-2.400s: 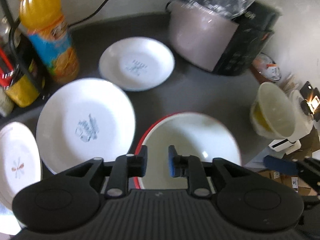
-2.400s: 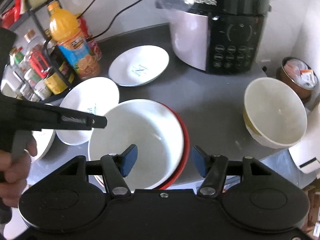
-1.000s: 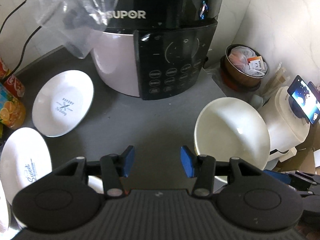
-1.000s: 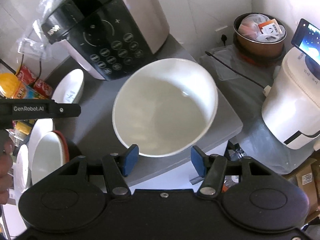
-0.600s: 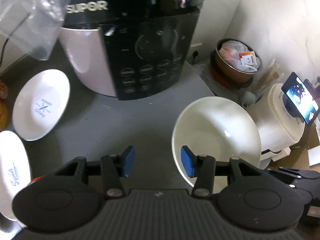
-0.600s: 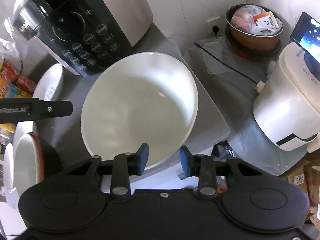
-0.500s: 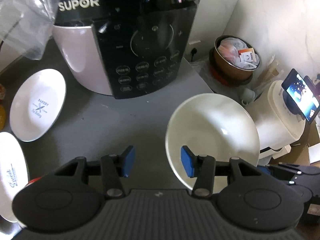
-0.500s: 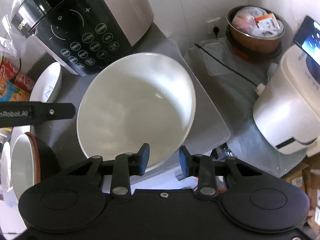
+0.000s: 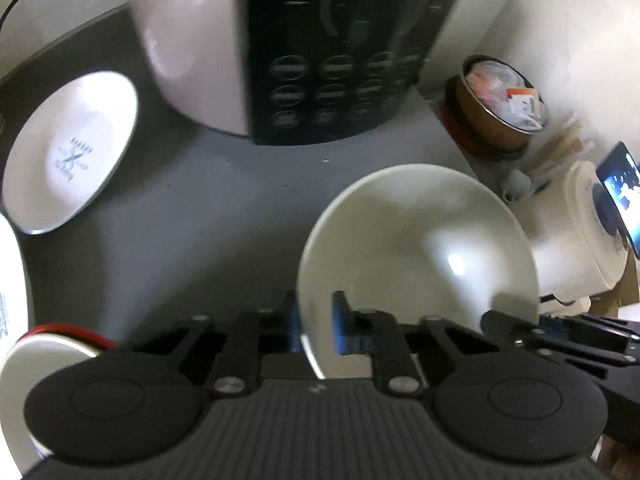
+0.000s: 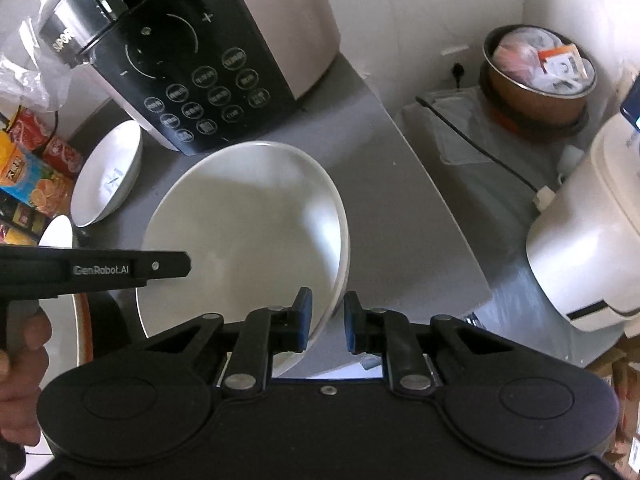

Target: Organize plates and bowls

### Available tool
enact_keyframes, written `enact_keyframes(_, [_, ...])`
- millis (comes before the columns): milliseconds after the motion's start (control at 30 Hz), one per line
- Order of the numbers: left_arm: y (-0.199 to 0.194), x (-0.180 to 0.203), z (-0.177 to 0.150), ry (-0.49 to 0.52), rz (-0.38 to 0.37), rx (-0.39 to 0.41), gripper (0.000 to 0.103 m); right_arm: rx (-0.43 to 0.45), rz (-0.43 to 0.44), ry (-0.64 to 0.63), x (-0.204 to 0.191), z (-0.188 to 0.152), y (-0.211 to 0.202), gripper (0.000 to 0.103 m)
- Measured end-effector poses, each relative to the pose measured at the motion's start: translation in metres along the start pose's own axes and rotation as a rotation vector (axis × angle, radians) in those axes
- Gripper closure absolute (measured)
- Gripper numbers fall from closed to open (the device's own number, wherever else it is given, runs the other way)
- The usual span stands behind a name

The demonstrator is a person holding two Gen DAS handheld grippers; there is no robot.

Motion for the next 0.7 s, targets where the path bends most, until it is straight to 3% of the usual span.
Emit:
enact_keyframes(100, [-0.007,-0.009,0.002,-0.037,-0.039,0.004,0.098,0.011,0.024,-0.002,0.0,0.004,-0.005,0.086])
enact_keyframes(700, [-0.073,-0.045,-0.005,-0.099,-0.064,0.12,0.098,0.043,0.076,-0.107,-0.05,0.01,-0.033,0.086])
Point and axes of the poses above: each gripper's, at about its wrist camera, not at the fingertips, and y roughly the way its jaws point, x to its right, z to its top, the point moved 3 cm from there along y, roughly the way its jaws point, and after that the axes turned 6 degrees about -x, right-handed, at the moved point
